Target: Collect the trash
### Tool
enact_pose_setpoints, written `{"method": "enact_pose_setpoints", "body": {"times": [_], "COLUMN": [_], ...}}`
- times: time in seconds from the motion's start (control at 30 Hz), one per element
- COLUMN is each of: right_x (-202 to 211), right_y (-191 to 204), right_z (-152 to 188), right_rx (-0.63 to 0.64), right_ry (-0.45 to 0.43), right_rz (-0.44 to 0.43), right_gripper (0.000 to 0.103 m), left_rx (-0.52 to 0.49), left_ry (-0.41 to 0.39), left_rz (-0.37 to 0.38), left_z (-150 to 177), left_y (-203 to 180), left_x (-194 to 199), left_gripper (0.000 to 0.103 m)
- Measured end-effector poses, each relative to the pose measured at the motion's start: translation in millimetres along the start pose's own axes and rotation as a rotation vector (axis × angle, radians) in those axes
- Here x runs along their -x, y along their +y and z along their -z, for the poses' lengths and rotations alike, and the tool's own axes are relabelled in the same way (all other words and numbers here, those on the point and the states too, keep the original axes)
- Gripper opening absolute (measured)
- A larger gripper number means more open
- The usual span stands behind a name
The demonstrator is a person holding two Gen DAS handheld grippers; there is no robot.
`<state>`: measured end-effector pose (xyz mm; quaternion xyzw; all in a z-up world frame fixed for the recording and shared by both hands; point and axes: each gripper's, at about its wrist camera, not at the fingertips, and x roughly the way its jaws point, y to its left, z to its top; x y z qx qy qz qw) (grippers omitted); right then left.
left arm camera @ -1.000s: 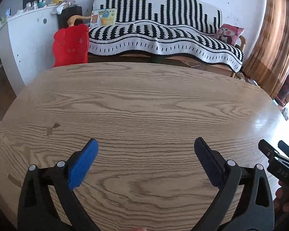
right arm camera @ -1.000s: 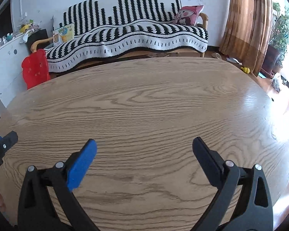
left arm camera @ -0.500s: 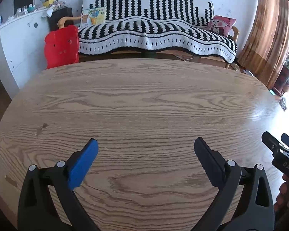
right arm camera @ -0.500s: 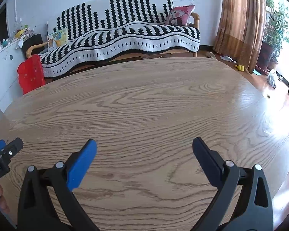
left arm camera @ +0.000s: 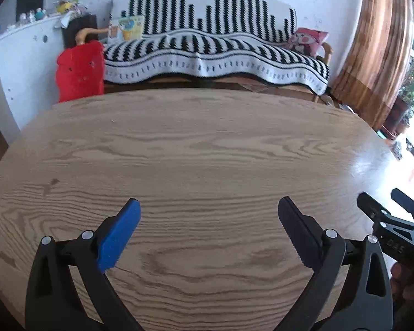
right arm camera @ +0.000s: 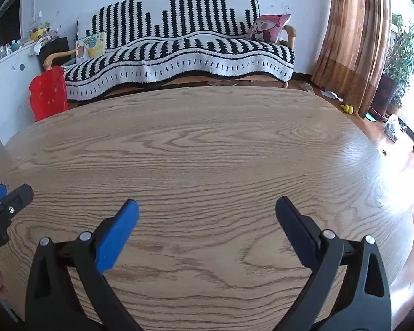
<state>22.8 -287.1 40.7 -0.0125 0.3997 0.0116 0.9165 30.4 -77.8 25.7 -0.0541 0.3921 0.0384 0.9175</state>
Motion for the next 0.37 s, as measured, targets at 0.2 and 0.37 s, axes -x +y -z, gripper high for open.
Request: {"method": "enact_pose_setpoints", "body": {"times": [0.2,0.37], "right_x": [-2.1,-3.0], "right_y": [1.9,2.4], "right_z": [0.8,-0.6], "right_rx": [-0.008,-0.004], "right_ry": [0.014,0.019], "right_rz": [-0.01,-0.014], "right_gripper": [0.096,0.096], "left_rx": [-0.053,-0.065], "left_ry": [-0.044,-0.011], "left_rz": [-0.051,-0.034], "left_z": [0.4,1.0], "left_y": [-7.1,-7.4], "left_x": [2.3,-2.1], "left_gripper": [0.097,0.097]}}
